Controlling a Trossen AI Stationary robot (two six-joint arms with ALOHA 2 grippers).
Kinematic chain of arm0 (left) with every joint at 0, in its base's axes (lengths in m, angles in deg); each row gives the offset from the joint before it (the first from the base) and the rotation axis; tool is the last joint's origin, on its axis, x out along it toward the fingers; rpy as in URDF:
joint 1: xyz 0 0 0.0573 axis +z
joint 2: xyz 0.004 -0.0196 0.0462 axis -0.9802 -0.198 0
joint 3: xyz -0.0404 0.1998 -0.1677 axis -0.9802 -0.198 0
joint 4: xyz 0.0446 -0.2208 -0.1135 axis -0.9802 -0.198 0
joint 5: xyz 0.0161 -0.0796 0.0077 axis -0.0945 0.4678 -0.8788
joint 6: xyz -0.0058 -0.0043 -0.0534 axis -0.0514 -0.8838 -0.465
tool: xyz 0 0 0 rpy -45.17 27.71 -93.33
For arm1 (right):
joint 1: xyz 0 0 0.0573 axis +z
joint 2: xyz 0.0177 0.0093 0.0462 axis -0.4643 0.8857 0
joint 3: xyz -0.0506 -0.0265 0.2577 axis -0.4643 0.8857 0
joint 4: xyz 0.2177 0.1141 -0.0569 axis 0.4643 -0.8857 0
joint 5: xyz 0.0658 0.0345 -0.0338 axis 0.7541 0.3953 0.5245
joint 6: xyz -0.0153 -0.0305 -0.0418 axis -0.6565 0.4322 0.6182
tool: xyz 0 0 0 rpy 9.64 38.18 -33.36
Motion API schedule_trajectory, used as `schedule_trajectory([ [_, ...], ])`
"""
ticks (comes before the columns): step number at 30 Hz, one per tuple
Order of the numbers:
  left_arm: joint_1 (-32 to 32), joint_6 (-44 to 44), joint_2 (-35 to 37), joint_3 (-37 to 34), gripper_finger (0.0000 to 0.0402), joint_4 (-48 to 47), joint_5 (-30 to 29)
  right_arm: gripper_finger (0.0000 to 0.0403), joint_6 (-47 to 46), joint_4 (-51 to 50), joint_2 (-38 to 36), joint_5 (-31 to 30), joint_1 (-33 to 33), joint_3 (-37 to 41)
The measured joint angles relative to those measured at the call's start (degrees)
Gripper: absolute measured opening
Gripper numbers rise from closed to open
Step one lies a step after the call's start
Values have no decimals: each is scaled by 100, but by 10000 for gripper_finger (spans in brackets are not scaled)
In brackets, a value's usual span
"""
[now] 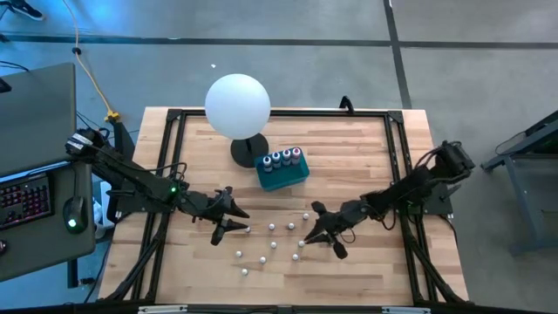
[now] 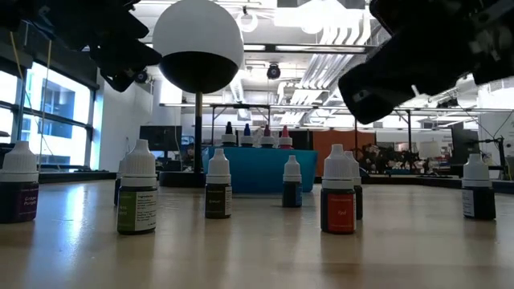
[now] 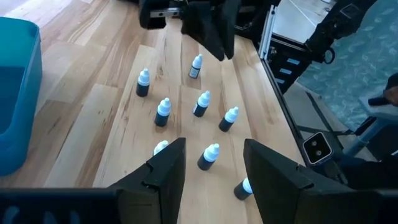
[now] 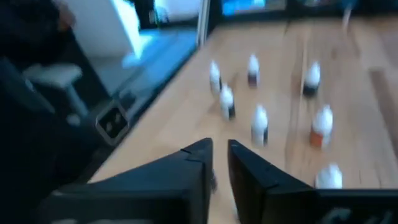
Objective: Pick & Place food coloring
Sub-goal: Put the black food coloring bottle into the bin
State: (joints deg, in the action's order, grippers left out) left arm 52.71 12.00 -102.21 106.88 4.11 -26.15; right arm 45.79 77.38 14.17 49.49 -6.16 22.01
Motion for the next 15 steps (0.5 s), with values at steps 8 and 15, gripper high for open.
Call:
schedule_trajectory([
  [8, 0, -15, 0, 0, 161, 2, 85, 126, -143, -5452, -1400, -793, 425, -1465],
  [15, 0, -109, 0, 0, 161, 31, 85, 179, -460, -6770, -569, -825, 783, -2271],
])
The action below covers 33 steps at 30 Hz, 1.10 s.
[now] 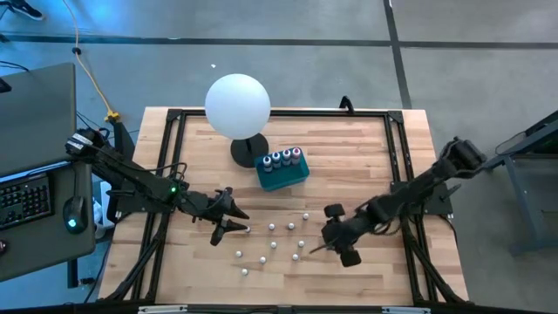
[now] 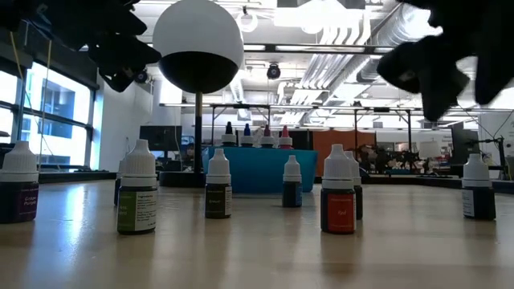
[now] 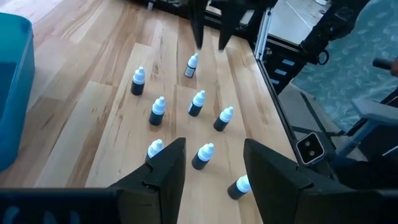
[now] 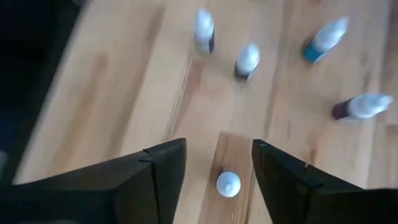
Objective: Pick & Place food coloring
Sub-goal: Put the black food coloring bottle into the bin
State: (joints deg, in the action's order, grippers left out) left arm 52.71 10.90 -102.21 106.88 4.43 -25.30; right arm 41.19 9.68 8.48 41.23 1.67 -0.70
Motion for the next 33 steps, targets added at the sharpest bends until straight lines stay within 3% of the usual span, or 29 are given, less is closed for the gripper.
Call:
schedule_trajectory([
  [8, 0, -4, 0, 0, 161, 10, 9, 192, 23, -1177, 1056, 7, -53, -681],
  [11, 0, -9, 0, 0, 161, 10, 17, 192, -94, -1147, 1248, 276, -83, -701],
  [22, -1, -9, 0, 0, 161, -8, 28, 191, -126, -1014, 1571, 274, -84, -685],
  [33, -1, -7, 0, 0, 161, -7, 31, 113, -139, -1020, 1664, 175, -91, -687],
])
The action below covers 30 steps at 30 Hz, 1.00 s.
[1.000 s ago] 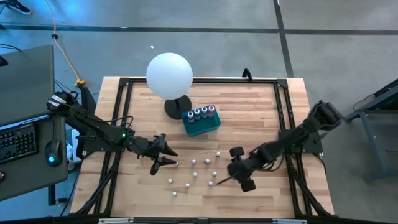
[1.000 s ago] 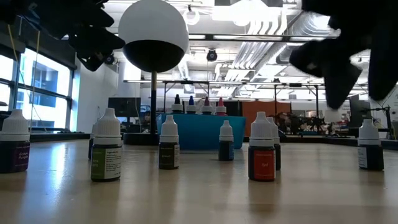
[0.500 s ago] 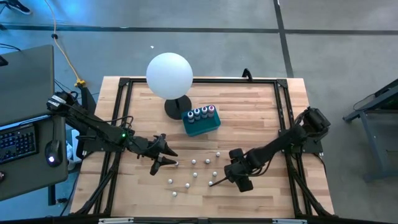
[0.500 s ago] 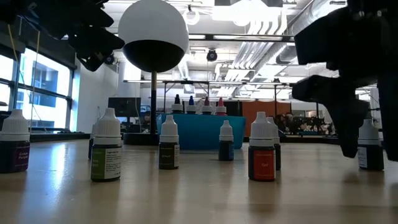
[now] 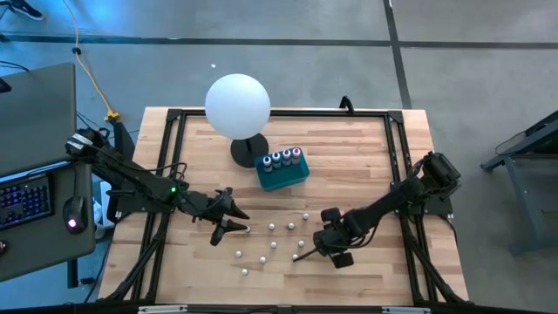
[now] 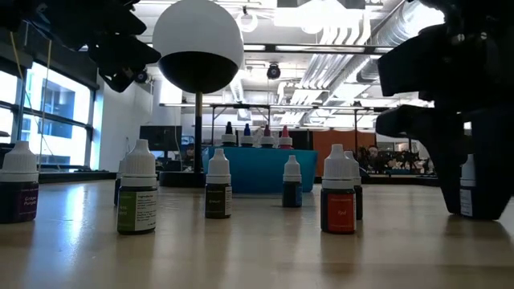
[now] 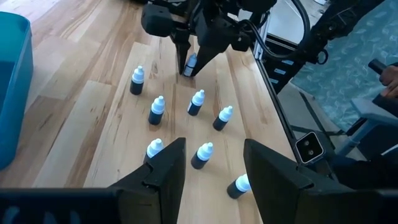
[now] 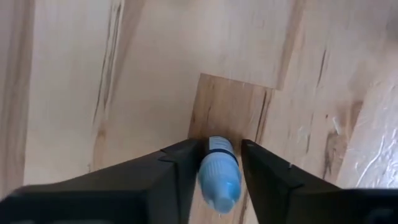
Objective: Pick & Place food coloring
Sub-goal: Put the black food coloring bottle into the bin
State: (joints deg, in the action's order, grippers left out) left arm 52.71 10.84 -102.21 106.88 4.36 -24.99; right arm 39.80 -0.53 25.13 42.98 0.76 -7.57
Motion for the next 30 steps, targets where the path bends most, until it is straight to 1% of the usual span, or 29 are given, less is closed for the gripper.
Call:
schedule_trajectory([
  [5, -2, 0, 0, 0, 161, -1, 0, 71, 1, -164, -82, 84, 2, -1],
  [8, 0, 0, 0, 0, 161, 13, 0, 60, 38, -543, -309, 86, -56, -189],
  [11, 0, 0, 0, 2, 161, 17, -5, 62, 219, -1044, -563, -273, -177, -642],
  [14, -1, -3, 0, 2, 161, 19, -9, 76, 607, -1367, -791, -1009, -345, -1208],
  [16, 1, -9, 0, 2, 161, 19, -13, 80, 1073, -1491, -873, -1458, -549, -1589],
  [18, 0, -11, 0, 2, 161, 19, -24, 78, 1614, -1573, -876, -1650, -868, -1922],
  [19, -2, -11, 0, 2, 161, 26, -35, 76, 1872, -1567, -872, -1601, -1081, -2042],
  [22, 1, -13, 0, 2, 161, 54, -35, 71, 2575, -1504, -845, -1105, -1858, -2232],
  [27, 1, -46, 0, 2, 161, 52, -38, 74, 3026, -1412, -717, -527, -3156, -2118],
  [30, 1, -46, 0, 2, 161, 52, -39, 73, 3321, -993, -446, -195, -3684, -1933],
])
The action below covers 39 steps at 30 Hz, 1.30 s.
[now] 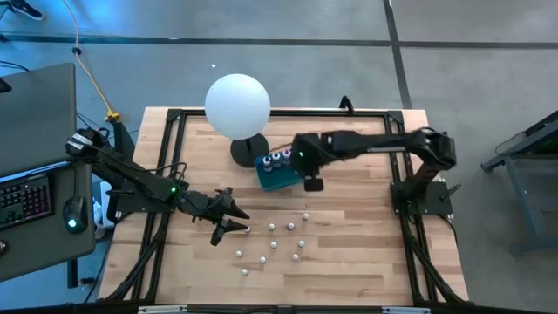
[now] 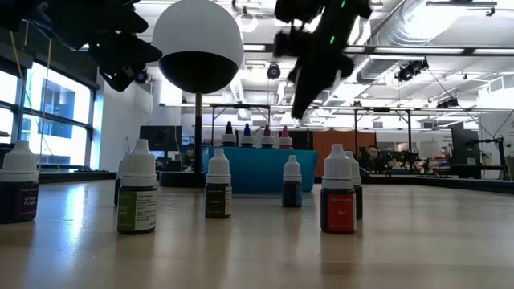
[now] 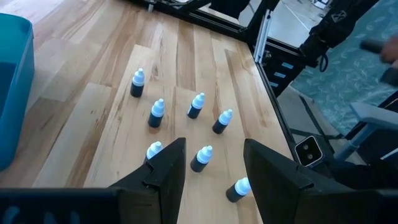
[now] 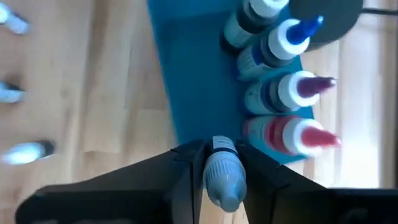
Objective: Pick & Place food coloring
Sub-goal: Put the black food coloring bottle into the bin
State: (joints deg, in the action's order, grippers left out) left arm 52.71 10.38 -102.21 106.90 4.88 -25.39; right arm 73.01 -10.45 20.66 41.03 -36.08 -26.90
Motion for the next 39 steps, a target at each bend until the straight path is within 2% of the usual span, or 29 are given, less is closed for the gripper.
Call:
schedule_trajectory([
  [4, 0, -7, 0, 0, 161, 4, -2, 72, 493, 302, 443, 477, -333, 59],
  [11, 0, -116, 0, 0, 161, -17, -4, 75, 302, 296, 1018, 473, -580, 62],
  [16, 0, -114, 0, 0, 161, -38, -4, 75, 132, 622, 1321, 127, -615, 62],
  [20, 0, -116, 0, 0, 161, -41, 30, 84, 83, 691, 1347, 293, -674, 58],
  [32, -1, -117, 0, 0, 161, -48, 150, 128, -128, 674, 1349, 190, -670, 58],
  [39, 0, -118, 0, 0, 161, -38, 151, 122, -130, 47, 1138, 189, -426, -269],
])
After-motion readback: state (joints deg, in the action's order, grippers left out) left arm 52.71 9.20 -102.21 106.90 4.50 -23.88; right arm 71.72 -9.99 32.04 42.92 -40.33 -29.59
